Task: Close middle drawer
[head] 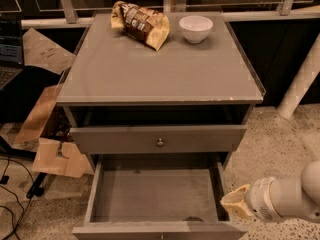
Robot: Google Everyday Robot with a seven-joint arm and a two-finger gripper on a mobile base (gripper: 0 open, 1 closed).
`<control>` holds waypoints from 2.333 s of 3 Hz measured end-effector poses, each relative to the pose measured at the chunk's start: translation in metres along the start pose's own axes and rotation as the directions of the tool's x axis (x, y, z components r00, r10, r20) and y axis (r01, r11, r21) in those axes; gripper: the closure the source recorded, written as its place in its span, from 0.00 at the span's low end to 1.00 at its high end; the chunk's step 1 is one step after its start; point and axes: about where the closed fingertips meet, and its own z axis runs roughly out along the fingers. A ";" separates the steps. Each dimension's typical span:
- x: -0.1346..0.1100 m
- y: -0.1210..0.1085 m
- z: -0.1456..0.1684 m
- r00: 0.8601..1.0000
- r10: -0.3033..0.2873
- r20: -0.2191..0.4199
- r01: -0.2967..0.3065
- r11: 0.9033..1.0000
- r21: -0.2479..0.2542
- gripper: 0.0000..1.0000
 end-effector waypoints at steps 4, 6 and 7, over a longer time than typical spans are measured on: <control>0.085 -0.006 0.068 0.971 0.169 -0.168 -0.180 0.982 -0.050 1.00; 0.108 0.008 0.092 0.967 0.227 -0.113 -0.222 0.973 0.056 1.00; 0.129 0.005 0.123 0.952 0.280 -0.125 -0.278 0.960 0.039 1.00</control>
Offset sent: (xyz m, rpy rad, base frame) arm -0.0262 -0.0208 -0.1169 -0.0278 0.2573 -0.0856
